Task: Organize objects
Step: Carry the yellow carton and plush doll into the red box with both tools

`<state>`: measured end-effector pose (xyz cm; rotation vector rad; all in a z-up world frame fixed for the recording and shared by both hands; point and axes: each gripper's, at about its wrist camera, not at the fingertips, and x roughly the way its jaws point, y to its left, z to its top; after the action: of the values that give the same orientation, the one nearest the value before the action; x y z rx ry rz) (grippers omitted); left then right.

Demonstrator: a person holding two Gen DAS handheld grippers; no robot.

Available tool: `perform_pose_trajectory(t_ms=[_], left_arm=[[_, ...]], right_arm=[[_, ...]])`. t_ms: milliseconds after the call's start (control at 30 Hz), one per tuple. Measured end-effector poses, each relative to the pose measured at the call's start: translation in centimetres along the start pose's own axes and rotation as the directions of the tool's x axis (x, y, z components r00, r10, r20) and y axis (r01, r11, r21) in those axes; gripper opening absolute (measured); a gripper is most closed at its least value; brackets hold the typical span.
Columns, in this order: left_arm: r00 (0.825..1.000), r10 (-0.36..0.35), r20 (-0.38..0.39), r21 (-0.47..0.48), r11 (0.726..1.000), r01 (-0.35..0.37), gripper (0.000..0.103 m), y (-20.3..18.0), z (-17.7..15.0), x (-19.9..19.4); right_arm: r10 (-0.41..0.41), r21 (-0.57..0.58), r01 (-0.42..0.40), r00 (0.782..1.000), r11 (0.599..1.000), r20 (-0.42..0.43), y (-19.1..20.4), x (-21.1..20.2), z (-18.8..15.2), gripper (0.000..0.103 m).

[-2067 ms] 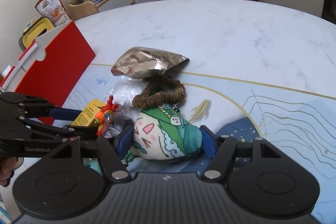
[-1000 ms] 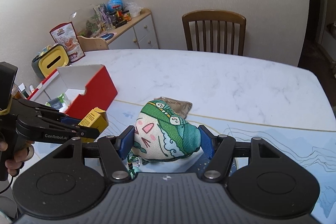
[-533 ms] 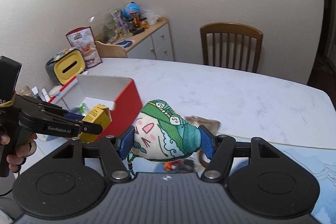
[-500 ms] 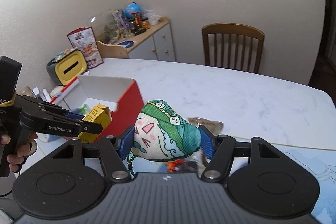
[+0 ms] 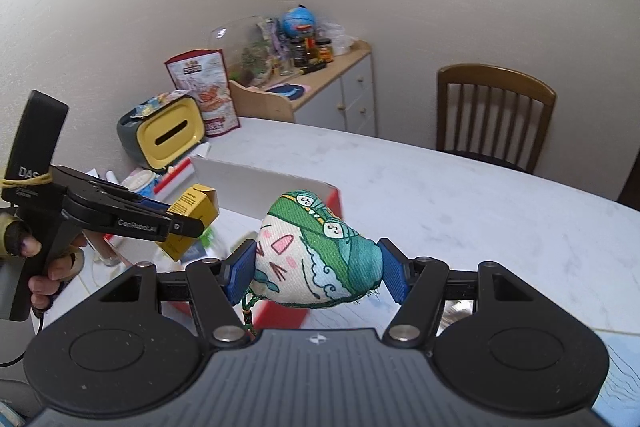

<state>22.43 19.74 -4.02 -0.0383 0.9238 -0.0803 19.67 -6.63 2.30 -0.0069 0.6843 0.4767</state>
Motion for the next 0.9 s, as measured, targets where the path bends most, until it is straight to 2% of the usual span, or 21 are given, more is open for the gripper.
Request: perform_pose_trajectory(t_ms=[200,467,667,900], left_arm=[[0.999,0.036,-0.010,-0.021,0.999,-0.036,0.029,3.9,0.9,1.1],[0.997,0.068,-0.021,-0.016,0.998,-0.069,0.029,6.8,1.6,3.1],[0.995,0.089,-0.038,0.002,0.996,-0.089,0.029,7.7,2.1,5.6],[0.990,0.106,-0.094,0.037,0.994,-0.103,0.029,8.0,2.0,8.8]], right_arm=[[0.028,-0.028,-0.028,1.000,0.999,0.000,3.1,3.2,2.1,0.064],[0.049,-0.060,-0.051,0.998,0.997,-0.037,6.6,8.1,3.3,0.064],[0.025,-0.097,-0.036,0.994,0.995,-0.104,8.4,12.4,2.2,0.064],[0.004,-0.143,-0.033,0.981,0.989,-0.195,10.0,16.3,-0.5,0.064]])
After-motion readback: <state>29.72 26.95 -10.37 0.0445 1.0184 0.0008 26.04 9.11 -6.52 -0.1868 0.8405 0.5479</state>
